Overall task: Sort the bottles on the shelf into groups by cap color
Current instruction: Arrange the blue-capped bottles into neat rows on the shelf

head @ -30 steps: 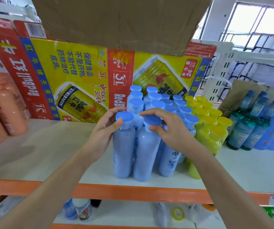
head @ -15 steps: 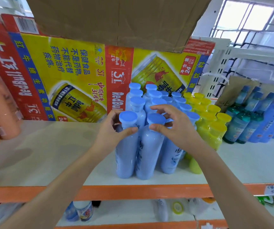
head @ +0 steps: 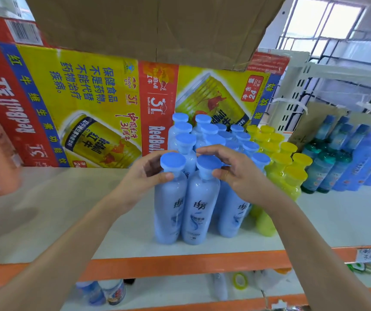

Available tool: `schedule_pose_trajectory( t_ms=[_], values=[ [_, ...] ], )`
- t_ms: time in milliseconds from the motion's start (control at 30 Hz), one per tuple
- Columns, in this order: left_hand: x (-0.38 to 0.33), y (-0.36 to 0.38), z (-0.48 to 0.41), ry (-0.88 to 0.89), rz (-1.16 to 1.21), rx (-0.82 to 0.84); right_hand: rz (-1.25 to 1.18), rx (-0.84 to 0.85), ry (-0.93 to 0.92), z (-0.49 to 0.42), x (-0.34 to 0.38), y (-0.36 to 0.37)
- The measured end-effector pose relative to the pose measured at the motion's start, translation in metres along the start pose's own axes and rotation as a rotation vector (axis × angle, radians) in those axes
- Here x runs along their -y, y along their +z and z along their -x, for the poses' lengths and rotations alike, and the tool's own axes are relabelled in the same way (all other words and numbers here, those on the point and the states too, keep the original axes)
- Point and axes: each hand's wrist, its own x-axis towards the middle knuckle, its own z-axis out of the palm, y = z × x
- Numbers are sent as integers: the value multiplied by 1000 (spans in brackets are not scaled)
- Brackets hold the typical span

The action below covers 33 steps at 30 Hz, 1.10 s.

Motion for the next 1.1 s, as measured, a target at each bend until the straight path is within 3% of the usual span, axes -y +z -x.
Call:
schedule_pose_trajectory(
  t_ms=[133,433,933,1100],
  values=[
    [4,1,3,-41,50,-36,-43,20,13,0,0,-1],
    [20,16,17,-16,2,-159,83,-212,37,0,-9,15],
    [10,8,19,-126,94,-31,150,-72,23,-4,-6,6],
    [12,14,28,-135,26,-67,163,-52,-4,-5,-5,5]
  ],
)
